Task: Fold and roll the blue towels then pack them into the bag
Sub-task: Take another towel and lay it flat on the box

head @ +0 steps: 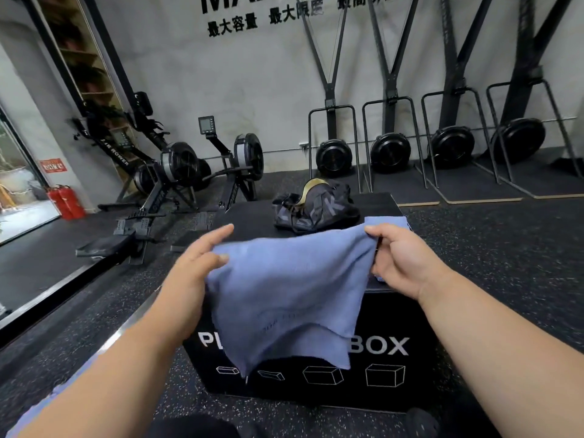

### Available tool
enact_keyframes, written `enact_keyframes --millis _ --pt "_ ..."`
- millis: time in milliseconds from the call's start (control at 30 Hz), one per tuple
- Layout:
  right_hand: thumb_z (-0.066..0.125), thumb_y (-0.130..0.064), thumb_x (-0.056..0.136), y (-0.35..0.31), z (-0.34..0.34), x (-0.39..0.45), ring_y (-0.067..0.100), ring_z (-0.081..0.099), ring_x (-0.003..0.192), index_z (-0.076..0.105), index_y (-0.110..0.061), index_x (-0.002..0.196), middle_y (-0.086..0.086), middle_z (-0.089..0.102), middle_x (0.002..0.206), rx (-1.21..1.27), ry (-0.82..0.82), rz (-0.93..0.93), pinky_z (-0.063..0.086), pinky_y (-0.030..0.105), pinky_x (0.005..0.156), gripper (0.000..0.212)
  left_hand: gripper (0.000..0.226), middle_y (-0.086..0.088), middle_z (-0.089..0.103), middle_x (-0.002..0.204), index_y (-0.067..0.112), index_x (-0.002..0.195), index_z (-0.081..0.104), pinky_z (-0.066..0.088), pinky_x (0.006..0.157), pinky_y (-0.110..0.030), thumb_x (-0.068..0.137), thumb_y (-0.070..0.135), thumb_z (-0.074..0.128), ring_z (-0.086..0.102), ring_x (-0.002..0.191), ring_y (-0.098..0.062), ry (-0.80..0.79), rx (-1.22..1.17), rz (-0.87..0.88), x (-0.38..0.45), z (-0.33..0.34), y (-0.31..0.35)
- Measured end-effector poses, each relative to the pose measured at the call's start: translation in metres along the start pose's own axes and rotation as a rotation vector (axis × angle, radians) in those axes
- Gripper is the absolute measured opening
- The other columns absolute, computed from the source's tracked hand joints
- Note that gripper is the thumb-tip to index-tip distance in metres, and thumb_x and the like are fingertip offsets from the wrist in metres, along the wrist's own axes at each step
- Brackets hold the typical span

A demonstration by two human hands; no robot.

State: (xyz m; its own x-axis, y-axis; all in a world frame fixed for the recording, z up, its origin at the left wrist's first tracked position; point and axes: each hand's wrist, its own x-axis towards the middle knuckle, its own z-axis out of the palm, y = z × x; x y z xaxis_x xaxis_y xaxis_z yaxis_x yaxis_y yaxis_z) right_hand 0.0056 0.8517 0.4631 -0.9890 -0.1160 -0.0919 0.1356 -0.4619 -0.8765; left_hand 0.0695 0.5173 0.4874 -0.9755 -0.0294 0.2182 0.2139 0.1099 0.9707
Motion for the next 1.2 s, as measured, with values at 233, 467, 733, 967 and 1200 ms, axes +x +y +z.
enact_keyframes --millis 233,467,733,967,1200 --pt "0.047 -0.006 0.099 0.003 0.007 0.000 0.033 0.068 0.105 0.068 0.008 0.117 0.021 0.073 0.110 -0.018 -0.027 -0.074 0.058 0.040 0.095 0.031 0.034 -0.005 0.074 0.128 0.021 0.132 0.070 0.052 0.090 -0.021 0.103 0.007 0.059 0.071 0.111 -0.009 0.189 -0.136 -0.090 0.016 0.005 -0.041" --pt "0.059 -0.036 0.104 0.017 0.012 0.001 0.031 0.075 0.103 0.071 0.003 0.113 0.021 0.077 0.112 -0.169 -0.024 0.066 0.051 0.047 0.106 0.042 0.021 -0.004 0.076 0.124 0.024 0.119 0.077 0.051 0.088 -0.032 0.104 0.023 0.063 0.069 0.119 -0.023 0.101 -0.072 -0.296 0.025 0.015 -0.055" --pt "0.062 -0.032 0.104 0.024 0.001 0.007 0.014 0.056 0.060 0.067 -0.020 0.072 -0.005 0.064 0.065 -0.376 0.005 -0.092 0.039 0.026 0.055 0.034 0.022 0.002 0.076 0.119 0.030 0.116 0.076 0.050 0.097 -0.028 0.102 0.016 0.066 0.067 0.120 -0.018 0.122 0.129 -0.110 0.039 -0.006 -0.070" --pt "0.062 -0.013 0.104 0.036 -0.007 0.010 0.005 0.067 0.066 0.074 -0.015 0.085 -0.003 0.075 0.078 -0.388 0.033 -0.240 0.049 0.015 0.056 0.023 0.035 0.003 0.073 0.116 0.034 0.126 0.069 0.053 0.088 -0.035 0.092 0.026 0.074 0.064 0.095 -0.012 0.150 0.274 -0.126 0.063 -0.024 -0.078" --pt "0.066 -0.034 0.103 0.062 -0.018 0.025 0.015 0.056 0.083 0.066 0.009 0.088 0.006 0.066 0.085 -0.434 0.045 -0.309 0.042 0.035 0.078 0.046 0.026 0.008 0.070 0.083 0.028 0.111 0.073 0.049 0.073 -0.015 0.094 0.008 0.075 0.063 0.070 0.006 0.199 0.325 -0.029 0.078 -0.021 -0.086"
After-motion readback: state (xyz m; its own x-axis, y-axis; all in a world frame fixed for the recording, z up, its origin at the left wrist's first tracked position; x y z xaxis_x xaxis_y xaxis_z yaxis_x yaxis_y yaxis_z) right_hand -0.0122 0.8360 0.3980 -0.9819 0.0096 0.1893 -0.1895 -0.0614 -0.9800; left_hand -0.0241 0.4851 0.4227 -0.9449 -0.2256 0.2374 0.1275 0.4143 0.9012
